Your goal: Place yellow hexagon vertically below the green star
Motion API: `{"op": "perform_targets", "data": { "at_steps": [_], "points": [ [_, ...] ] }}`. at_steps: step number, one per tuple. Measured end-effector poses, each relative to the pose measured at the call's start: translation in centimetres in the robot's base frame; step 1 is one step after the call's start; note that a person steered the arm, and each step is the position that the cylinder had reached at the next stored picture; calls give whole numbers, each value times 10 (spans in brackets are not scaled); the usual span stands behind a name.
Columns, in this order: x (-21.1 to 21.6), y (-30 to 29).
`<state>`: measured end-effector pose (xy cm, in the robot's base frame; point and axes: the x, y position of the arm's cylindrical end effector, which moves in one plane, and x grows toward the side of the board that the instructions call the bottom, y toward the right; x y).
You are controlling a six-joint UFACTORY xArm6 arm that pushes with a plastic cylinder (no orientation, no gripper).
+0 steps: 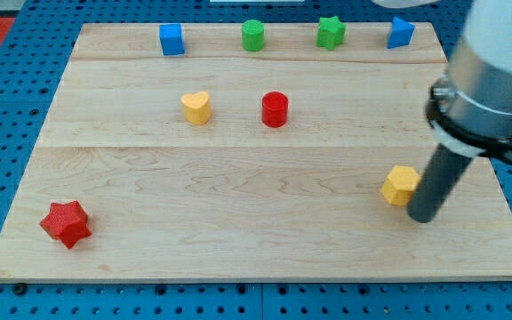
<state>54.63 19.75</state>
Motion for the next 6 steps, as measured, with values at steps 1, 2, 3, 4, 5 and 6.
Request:
{"op": "perform_targets", "data": {
  "at_steps": [1,2,3,4,5,6],
  "points": [
    [-11,-1],
    [-10,-18],
    [-12,-27],
    [-26,-34],
    [-53,-49],
    [-72,-76]
  ]
}}
